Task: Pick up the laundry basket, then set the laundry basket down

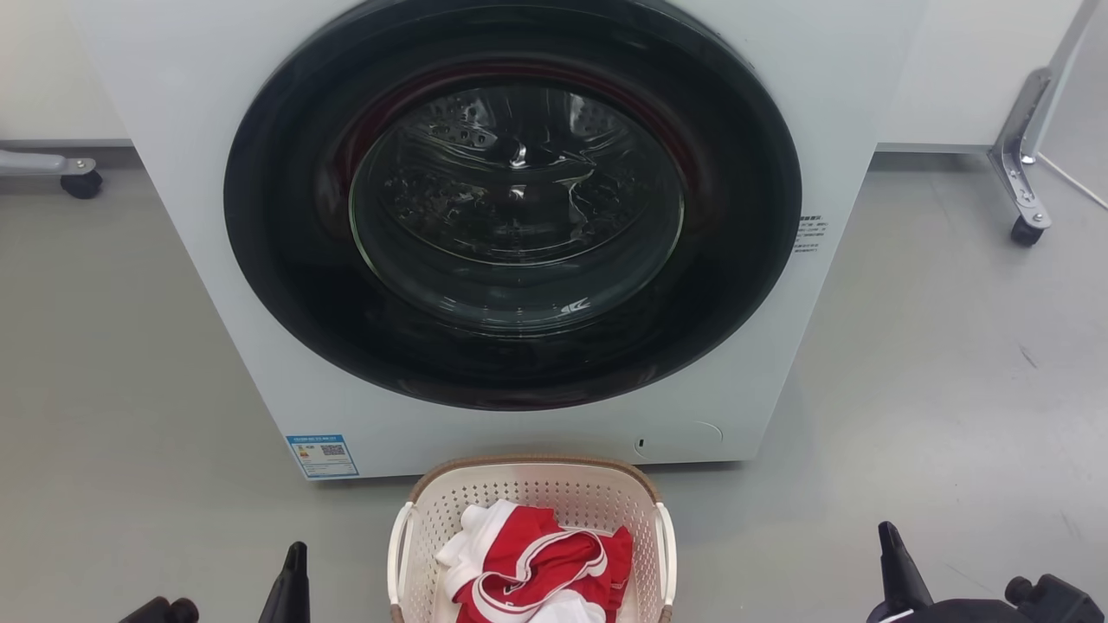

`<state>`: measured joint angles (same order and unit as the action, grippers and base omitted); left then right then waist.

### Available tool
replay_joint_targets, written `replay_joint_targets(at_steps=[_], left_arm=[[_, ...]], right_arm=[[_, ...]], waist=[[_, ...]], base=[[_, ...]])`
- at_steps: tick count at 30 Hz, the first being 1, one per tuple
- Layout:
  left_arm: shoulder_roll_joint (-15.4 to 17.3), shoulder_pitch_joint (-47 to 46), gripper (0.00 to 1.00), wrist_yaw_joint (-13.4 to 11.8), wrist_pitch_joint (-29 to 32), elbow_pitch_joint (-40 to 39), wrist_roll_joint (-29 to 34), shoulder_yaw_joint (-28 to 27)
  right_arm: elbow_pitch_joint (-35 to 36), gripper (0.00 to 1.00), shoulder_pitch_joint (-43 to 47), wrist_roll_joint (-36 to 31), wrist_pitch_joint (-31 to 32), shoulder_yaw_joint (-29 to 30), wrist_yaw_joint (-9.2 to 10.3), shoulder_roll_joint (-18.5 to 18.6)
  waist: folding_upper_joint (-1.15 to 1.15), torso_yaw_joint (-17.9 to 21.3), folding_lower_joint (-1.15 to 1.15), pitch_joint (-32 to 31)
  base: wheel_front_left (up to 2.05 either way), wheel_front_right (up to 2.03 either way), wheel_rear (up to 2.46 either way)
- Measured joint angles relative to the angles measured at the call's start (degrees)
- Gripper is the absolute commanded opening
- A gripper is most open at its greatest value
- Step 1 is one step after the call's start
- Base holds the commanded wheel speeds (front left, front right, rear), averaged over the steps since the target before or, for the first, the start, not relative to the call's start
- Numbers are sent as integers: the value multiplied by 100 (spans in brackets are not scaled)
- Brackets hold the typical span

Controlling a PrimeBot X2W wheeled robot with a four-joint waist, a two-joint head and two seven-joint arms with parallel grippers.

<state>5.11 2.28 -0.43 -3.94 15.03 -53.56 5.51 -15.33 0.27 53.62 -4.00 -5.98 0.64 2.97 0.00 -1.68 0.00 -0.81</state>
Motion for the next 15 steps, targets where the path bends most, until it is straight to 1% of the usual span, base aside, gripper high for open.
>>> replay_joint_targets(at_steps=[6,9,10,15], left_arm=[[-24,-109,0,97,138,19,-421,-135],[-41,-122,0,103,190,42,-673,-190],[-48,-127,0,148,213,47,-740,-214],[-79,-222,0,207,314,65,-1101,-323]], right_arm=[[-24,0,-82,453,137,161,-75,-7],[-29,0,-106,659,200,238,-121,-10],[-32,0,-107,750,212,264,-130,-12],[-55,0,-148,1123,308,401,-225,-16]], waist=[[0,20,0,11],[0,30,0,16],[0,33,0,18],[0,50,0,27]], base=[[0,0,0],[0,0,0],[0,0,0],[0,0,0]])
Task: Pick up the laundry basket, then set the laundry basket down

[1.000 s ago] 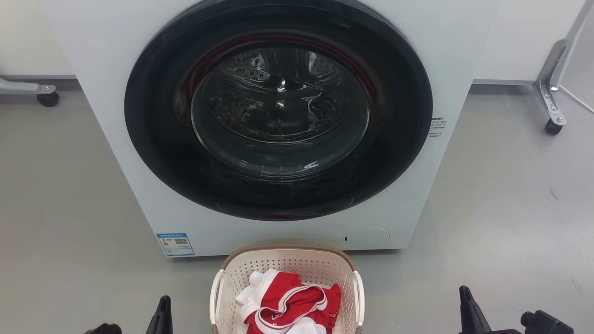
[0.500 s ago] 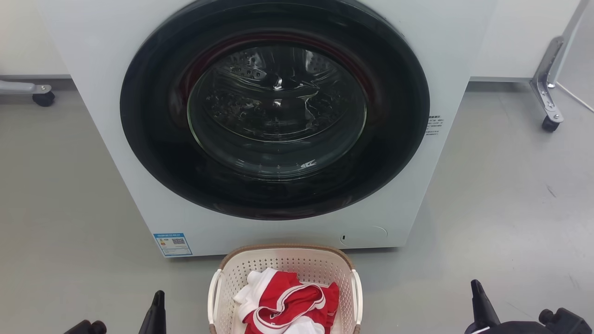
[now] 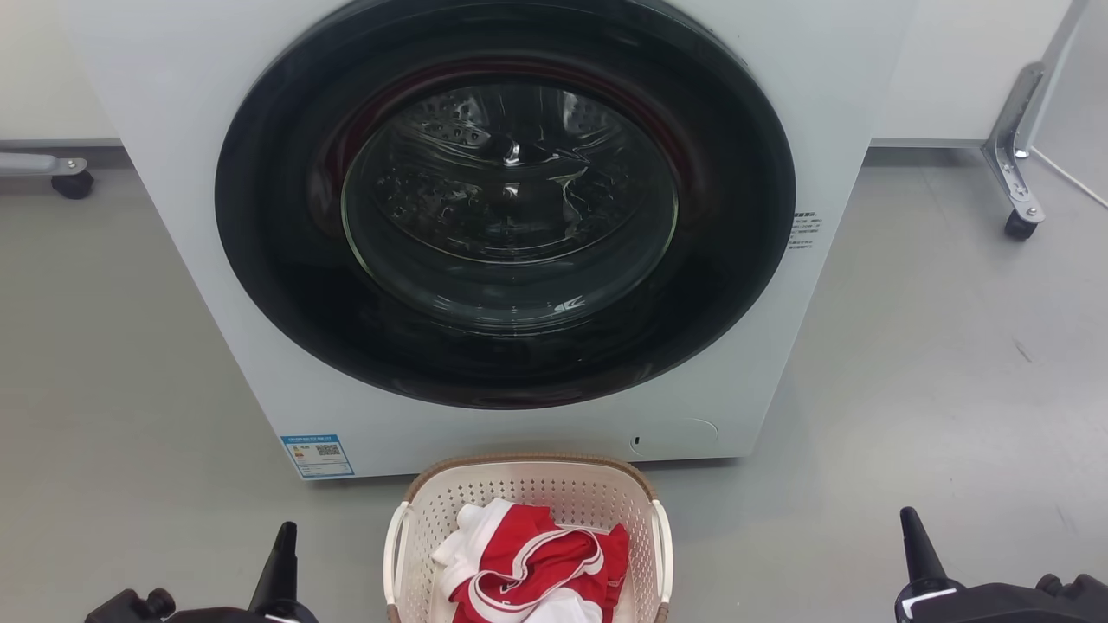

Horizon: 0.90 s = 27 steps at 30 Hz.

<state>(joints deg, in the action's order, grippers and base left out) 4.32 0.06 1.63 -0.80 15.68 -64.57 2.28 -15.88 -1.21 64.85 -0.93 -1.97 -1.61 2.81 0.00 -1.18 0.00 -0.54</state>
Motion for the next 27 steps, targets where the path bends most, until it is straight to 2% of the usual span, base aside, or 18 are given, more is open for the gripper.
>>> replay_joint_targets(at_steps=[27], left_arm=[[-123,-317,0,399,532,85,-1911,-546]], right_arm=[[-96,0,-282,1930,539,693,-378,-19]], waist=[[0,87,0,47]], base=[[0,0,0]])
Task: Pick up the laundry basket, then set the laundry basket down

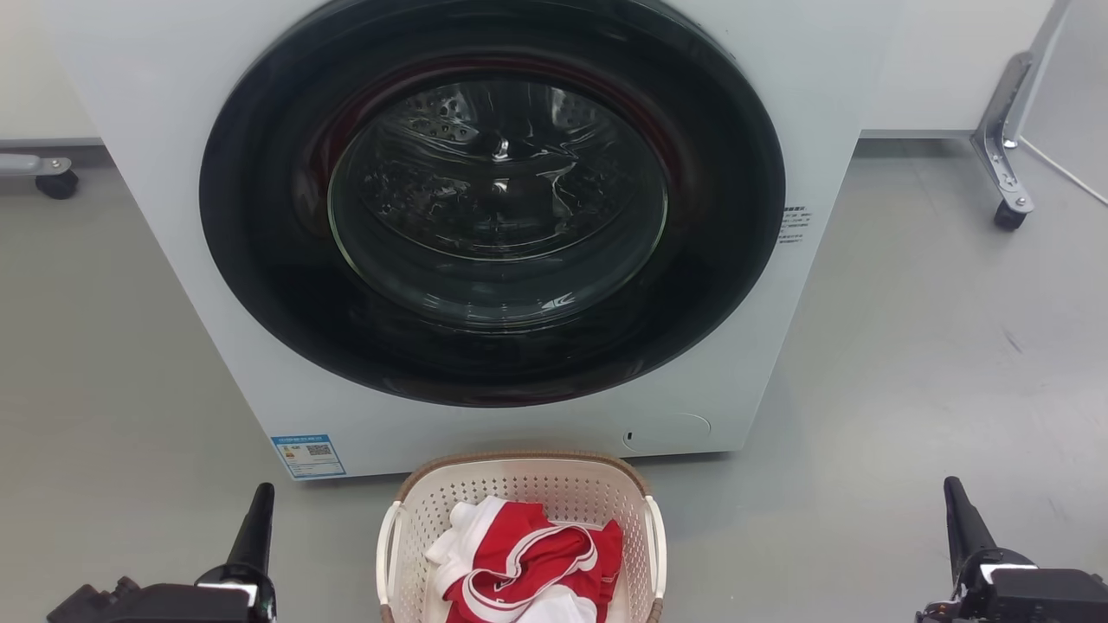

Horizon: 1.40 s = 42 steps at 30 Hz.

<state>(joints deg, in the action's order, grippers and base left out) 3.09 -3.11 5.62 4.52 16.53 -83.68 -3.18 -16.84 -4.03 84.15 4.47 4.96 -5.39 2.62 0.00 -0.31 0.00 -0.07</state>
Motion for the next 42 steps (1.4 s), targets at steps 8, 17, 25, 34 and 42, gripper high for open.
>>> replay_joint_targets(at_steps=[8,17,25,34,42], left_arm=[[-47,-87,0,102,153,29,-620,-170],[-66,-149,0,146,200,38,-802,-204],[-66,-149,0,146,200,40,-802,-204],[-66,-149,0,146,200,41,-803,-204],[-66,-149,0,146,200,41,-803,-204]], right_arm=[[-18,0,-49,599,156,210,-124,-8],[-26,0,-123,730,203,265,-151,-11],[-26,0,-123,730,202,265,-151,-12],[-26,0,-123,735,202,265,-151,-12],[-26,0,-123,735,202,265,-152,-12]], waist=[[0,27,0,14],[0,32,0,17],[0,32,0,17],[0,32,0,17],[0,32,0,17]], base=[[0,0,0],[0,0,0],[0,0,0],[0,0,0],[0,0,0]])
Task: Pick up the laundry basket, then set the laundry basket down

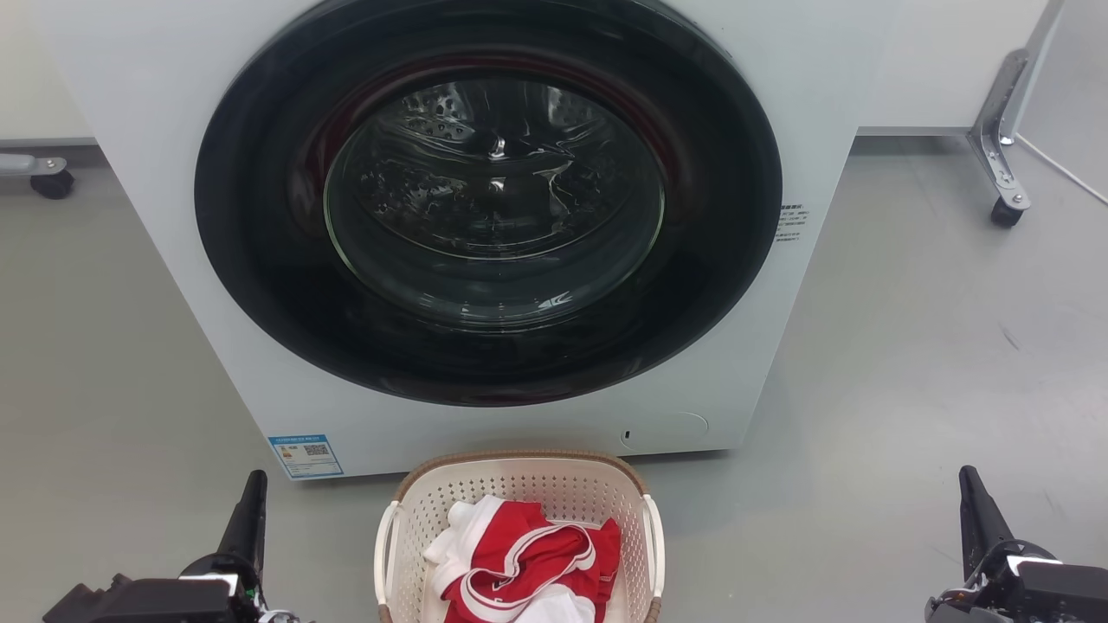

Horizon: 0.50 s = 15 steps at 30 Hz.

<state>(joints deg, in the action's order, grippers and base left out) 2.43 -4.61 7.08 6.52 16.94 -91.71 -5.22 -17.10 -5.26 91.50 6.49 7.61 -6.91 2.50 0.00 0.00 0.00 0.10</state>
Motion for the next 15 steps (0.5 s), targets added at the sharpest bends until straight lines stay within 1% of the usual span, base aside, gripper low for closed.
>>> replay_joint_targets(at_steps=[15], left_arm=[[0,0,0,0,0,1,0,1]], right_arm=[[0,0,0,0,0,0,0,-1]], waist=[[0,0,0,0]], base=[[0,0,0]])
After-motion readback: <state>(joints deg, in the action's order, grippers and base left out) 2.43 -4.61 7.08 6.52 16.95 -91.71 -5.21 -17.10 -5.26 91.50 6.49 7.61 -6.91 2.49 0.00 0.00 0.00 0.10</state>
